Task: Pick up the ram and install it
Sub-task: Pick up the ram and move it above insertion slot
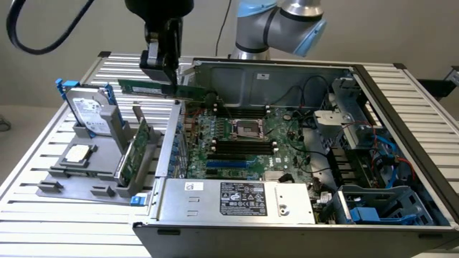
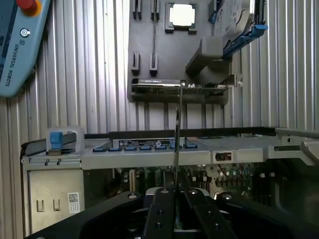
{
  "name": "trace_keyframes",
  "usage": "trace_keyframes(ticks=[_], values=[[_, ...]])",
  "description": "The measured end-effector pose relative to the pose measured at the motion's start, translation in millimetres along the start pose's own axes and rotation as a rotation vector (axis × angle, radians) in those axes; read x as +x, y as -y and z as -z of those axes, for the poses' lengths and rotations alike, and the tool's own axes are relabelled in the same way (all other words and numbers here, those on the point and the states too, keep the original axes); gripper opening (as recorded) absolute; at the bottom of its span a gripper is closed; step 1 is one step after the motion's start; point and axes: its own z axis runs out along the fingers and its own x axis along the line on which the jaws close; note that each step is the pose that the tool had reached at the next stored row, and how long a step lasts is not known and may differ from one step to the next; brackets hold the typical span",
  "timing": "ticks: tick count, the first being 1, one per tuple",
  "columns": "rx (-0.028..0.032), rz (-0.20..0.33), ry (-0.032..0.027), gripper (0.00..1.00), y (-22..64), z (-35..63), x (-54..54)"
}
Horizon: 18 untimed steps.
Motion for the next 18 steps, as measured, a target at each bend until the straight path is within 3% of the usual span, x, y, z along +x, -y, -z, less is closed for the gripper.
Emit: trace_keyframes(ticks=[2, 3, 9, 16, 18], values=[[-0.0006, 0.003, 0.0067, 0.14, 6.2, 0.5, -0.2], [-0.0006, 0.006, 0.0073, 0.14, 8.0, 0.6, -0.3], [-0.0004, 0.024, 0.0062, 0.14, 17.4, -1.4, -1.4], [-0.0006, 0.027, 0.0059, 0.14, 43.8, -0.2, -4.0], [-0.0008, 0.031, 0.0058, 0.14, 47.8, -0.4, -4.7]])
